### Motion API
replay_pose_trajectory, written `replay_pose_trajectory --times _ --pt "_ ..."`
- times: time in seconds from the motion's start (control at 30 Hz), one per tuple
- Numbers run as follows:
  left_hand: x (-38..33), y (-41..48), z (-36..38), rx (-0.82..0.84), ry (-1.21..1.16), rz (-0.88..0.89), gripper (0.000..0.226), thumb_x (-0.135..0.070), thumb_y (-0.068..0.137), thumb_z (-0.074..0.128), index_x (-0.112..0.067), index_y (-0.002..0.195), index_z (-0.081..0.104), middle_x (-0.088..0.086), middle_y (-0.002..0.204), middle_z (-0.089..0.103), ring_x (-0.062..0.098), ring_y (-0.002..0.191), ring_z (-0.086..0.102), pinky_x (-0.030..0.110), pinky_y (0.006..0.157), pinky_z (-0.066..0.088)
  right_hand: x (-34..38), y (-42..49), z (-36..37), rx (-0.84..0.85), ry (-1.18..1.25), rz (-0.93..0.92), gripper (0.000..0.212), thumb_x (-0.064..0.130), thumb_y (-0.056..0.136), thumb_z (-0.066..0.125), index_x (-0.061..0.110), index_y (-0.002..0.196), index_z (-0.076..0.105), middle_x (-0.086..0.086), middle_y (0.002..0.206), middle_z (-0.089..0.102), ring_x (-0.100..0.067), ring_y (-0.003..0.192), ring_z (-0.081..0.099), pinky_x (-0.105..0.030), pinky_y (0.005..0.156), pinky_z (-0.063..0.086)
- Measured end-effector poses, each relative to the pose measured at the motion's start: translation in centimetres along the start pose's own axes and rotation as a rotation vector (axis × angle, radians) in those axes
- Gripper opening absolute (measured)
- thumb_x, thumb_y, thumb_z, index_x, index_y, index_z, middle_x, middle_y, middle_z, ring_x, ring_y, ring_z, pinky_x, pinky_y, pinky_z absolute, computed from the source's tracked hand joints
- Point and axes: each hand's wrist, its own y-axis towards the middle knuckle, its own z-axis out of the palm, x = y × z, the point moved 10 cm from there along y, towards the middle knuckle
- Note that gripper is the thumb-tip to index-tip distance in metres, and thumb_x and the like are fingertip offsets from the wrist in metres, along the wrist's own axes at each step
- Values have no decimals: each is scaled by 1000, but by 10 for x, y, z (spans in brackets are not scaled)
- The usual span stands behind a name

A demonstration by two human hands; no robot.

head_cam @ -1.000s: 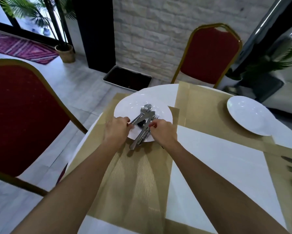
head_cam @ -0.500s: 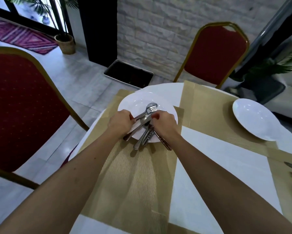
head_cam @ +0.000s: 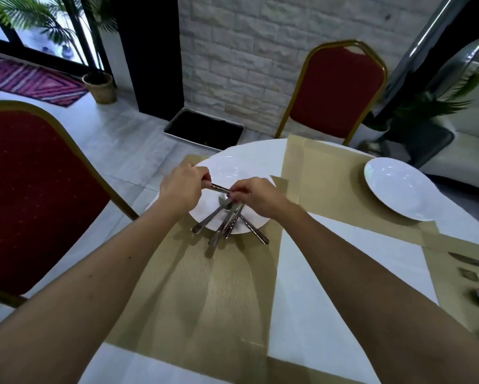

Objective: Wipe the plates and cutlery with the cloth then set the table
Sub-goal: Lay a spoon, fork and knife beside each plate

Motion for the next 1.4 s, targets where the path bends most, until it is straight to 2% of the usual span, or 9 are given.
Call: replay_pose_trajectory --times 0.13,0.23,0.37,0.5,0.57,0.7,0.97,1.23,1.4 --pt "2 -12 10 -79 -278 -110 15 -20 90 63 -13 103 66 6 101 59 22 90 56 28 74 38 -13 -13 1 -22 74 36 17 26 91 63 19 103 73 3 94 72 -11 82 62 -32 79 49" --pt "22 -33 22 -210 -713 -432 41 -26 83 71 -16 117 51 -1 104 63 16 92 60 28 85 44 -12 -21 2 -48 300 60 13 21 90 66 13 97 74 1 84 73 -8 70 61 -29 75 48" --pt "7 -36 71 -73 -1197 -659 25 -31 78 75 -18 90 57 10 87 72 27 84 71 44 87 55 -18 -27 -5 -112 469 124 15 18 83 74 9 95 75 -1 82 73 -9 73 65 -29 84 53" --pt "-31 -23 67 -66 -1238 -597 12 -21 84 72 -12 86 63 6 76 70 17 64 68 24 61 59 -39 -44 -36 -162 532 156 20 15 85 72 1 99 73 -5 80 72 -5 63 60 -6 57 45" --pt "-49 -17 72 -38 -1307 -600 14 -19 85 70 -9 91 64 6 77 69 13 62 67 19 51 55 -59 -53 -53 -195 550 182 18 12 88 68 0 100 72 1 68 69 0 52 56 -8 50 40" --pt "-81 0 90 -3 -1308 -582 15 -22 83 72 -9 89 66 10 85 72 21 74 69 34 77 59 -119 -64 -84 -360 665 311 10 7 93 60 3 92 69 -6 72 64 -20 58 52 -27 58 45" --pt "-143 48 136 20 -1214 -423 10 -15 88 65 -12 79 66 -7 61 68 7 52 61 21 59 55 -269 -60 -134 -694 400 630 27 3 93 49 15 110 66 -3 103 65 -22 90 60 -27 76 47" --pt "-169 77 169 52 -1078 -378 15 -17 89 65 -19 74 63 -11 52 66 -2 40 57 18 56 53 -308 -51 -129 -701 275 626 27 4 96 43 7 115 62 -13 111 62 -27 100 58 -30 77 43" --pt "-187 80 181 82 -1034 -348 10 -16 90 64 -8 95 65 0 75 67 3 47 59 18 56 55 -306 -56 -135 -672 3 611 23 0 94 45 3 111 60 -15 103 63 -29 96 62 -36 77 53"
